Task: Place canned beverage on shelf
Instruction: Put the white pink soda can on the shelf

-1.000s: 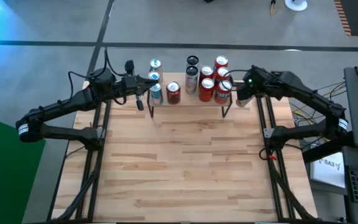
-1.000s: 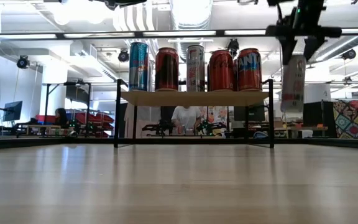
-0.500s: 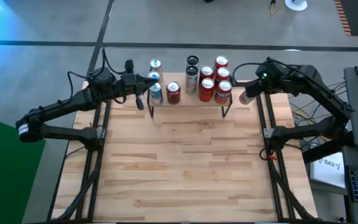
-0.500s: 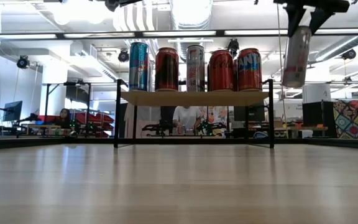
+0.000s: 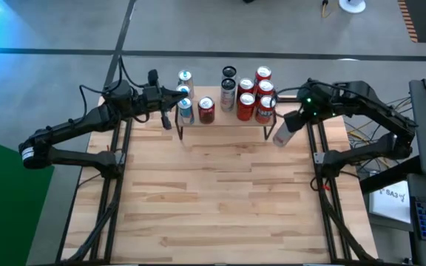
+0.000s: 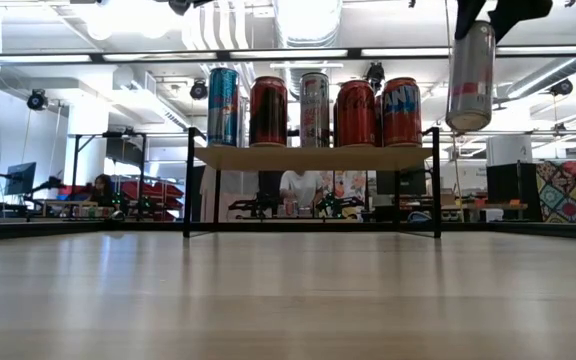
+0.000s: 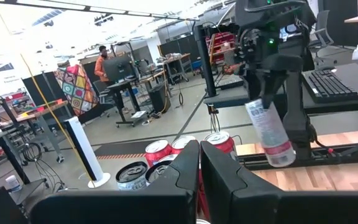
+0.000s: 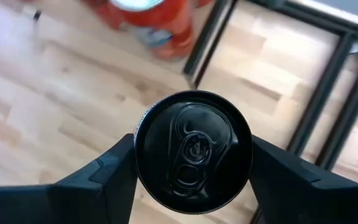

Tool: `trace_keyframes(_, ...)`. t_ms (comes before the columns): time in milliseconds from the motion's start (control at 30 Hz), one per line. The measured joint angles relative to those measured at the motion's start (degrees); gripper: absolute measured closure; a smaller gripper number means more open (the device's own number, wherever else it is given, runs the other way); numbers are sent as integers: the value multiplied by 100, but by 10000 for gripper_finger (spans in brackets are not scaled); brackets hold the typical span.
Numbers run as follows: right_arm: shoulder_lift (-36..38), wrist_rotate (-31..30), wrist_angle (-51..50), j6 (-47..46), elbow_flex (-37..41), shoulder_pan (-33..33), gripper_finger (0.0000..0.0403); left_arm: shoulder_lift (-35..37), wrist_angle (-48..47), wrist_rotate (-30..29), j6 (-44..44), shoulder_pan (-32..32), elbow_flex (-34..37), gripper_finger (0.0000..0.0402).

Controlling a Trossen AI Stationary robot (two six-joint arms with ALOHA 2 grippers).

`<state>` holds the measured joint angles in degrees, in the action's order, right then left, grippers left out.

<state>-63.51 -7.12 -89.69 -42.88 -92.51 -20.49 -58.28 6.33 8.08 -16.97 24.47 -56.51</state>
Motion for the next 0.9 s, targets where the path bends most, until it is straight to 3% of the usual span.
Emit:
trace_keyframes(167, -114, 98, 167, -21, 0, 538, 162, 0, 34, 0, 0, 0, 0, 402)
trace_keyframes(533, -743, 162, 1864, 79, -21, 1458, 162, -48, 45, 2, 52, -2, 0, 402)
trace_keyframes(900, -2099, -282, 1792, 684, -1571, 1618, 162, -23, -175, 4, 110, -4, 0, 402)
